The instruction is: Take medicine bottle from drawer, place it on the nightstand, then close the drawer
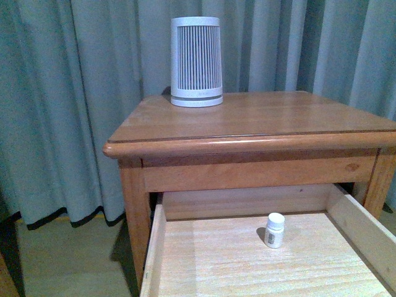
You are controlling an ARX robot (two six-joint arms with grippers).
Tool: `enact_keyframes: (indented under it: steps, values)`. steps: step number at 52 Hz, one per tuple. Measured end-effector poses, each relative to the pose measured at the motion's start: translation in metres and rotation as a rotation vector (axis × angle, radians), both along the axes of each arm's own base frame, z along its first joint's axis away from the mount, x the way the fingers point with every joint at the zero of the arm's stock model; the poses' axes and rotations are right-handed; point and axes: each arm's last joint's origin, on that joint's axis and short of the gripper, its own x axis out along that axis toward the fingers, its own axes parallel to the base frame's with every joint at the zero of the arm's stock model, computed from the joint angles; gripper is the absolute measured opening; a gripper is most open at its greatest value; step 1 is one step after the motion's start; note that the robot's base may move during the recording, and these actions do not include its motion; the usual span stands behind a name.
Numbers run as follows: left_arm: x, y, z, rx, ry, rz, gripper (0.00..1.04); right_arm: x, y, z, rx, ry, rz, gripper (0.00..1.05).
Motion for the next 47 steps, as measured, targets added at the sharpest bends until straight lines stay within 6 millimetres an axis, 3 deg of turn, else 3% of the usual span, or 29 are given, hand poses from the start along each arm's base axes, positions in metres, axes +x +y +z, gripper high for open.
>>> enact_keyframes:
  steps: [6,11,16,17,19,24,30,39,42,47]
  values:
    - [0.0,0.0,0.0,0.0,-0.002,0.0,0.03,0.008,0.002,0.013,0.101,0.18,0.166,0.98]
    - [0.0,0.0,0.0,0.0,-0.002,0.0,0.03,0.031,0.004,0.052,0.117,0.153,0.22,0.98]
    - [0.0,0.0,0.0,0.0,-0.002,0.0,0.03,0.075,0.01,0.102,0.073,0.05,0.245,0.98]
    - [0.0,0.0,0.0,0.0,-0.002,0.0,0.04,0.084,0.012,0.106,0.064,0.044,0.246,0.98]
    - [0.0,0.0,0.0,0.0,-0.002,0.0,0.13,0.114,0.015,0.109,0.026,0.049,0.244,0.98]
    - [0.0,0.0,0.0,0.0,-0.002,0.0,0.32,0.169,0.019,0.085,-0.033,0.124,0.195,0.98]
    - [0.0,0.0,0.0,0.0,-0.002,0.0,0.5,0.211,0.024,0.04,-0.07,0.242,0.159,0.98]
    - [0.0,0.0,0.0,0.0,-0.002,0.0,0.75,0.242,0.042,-0.024,-0.101,0.4,0.157,0.98]
    - [0.0,0.0,0.0,0.0,-0.002,0.0,0.89,0.249,0.056,-0.047,-0.114,0.448,0.187,0.98]
    - [0.0,0.0,0.0,0.001,-0.002,0.0,1.0,0.257,0.069,-0.059,-0.125,0.465,0.213,0.98]
